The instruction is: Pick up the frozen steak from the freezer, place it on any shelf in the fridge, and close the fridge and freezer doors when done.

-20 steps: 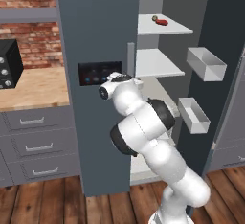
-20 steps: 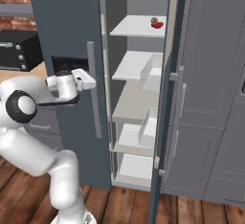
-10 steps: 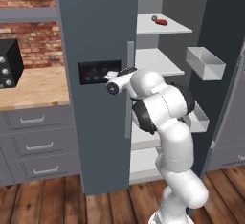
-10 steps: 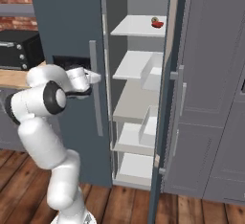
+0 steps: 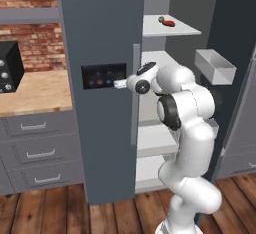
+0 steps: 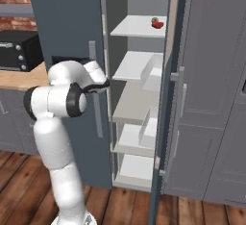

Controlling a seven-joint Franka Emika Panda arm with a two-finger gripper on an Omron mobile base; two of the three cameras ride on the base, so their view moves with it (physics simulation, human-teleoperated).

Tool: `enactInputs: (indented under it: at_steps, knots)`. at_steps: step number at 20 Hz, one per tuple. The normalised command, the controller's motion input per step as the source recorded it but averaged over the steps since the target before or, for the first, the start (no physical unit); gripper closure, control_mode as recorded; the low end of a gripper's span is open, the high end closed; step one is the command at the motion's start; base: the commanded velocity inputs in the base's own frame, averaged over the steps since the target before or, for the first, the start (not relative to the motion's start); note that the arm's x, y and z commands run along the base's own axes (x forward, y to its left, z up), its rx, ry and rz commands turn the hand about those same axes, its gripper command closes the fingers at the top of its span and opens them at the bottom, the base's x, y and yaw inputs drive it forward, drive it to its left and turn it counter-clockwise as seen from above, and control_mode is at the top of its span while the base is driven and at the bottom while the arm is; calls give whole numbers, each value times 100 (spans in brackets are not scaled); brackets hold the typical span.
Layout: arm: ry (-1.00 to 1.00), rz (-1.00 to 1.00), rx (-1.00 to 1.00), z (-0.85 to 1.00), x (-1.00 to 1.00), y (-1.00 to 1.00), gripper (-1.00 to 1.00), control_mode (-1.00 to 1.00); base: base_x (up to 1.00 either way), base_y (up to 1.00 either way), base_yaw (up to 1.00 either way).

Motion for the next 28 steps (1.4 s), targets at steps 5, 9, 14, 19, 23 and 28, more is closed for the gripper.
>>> enactInputs:
  at_steps: [5, 9, 14, 19, 23, 28]
  knots:
    - [-9, 0, -2, 100, -7, 0, -100, -100, 0, 0, 0]
    - [-13, 0, -6, 100, -4, 0, -100, -100, 0, 0, 0]
    - [-6, 0, -3, 81, 27, -6, -100, -100, 0, 0, 0]
    - [2, 0, 0, 10, 89, -34, -100, -100, 0, 0, 0]
    - [3, 0, 0, 14, 66, -33, -100, -100, 0, 0, 0]
    - [0, 0, 2, 77, 3, -6, -100, -100, 0, 0, 0]
